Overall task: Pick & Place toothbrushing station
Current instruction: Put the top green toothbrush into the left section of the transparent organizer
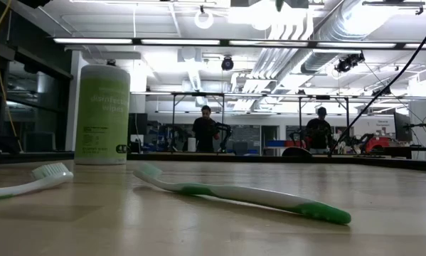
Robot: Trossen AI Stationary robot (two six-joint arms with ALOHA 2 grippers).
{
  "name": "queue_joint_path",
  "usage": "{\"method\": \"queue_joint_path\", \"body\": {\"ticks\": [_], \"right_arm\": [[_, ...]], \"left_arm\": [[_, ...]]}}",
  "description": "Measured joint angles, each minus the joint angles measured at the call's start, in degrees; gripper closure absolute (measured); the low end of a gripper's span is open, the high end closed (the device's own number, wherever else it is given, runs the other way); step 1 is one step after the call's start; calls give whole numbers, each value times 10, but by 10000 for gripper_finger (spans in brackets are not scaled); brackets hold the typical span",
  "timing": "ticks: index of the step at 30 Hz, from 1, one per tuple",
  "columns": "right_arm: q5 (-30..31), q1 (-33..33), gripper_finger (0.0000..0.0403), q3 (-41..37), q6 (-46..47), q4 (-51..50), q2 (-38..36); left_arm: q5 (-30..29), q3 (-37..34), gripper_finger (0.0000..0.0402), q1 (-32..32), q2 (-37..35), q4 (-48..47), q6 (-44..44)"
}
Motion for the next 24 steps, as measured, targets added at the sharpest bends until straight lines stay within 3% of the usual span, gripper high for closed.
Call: {"method": "queue_joint_path", "body": {"ticks": [5,14,24], "right_arm": [[115,79,397,0,29,-23,1],[238,200,397,0,119,-54,0],[290,282,397,0,260,-149,1]], "left_arm": [[0,0,244,-2,0,0,-4],[0,0,244,-10,0,0,-14],[0,0,244,-11,0,-1,-16]]}}
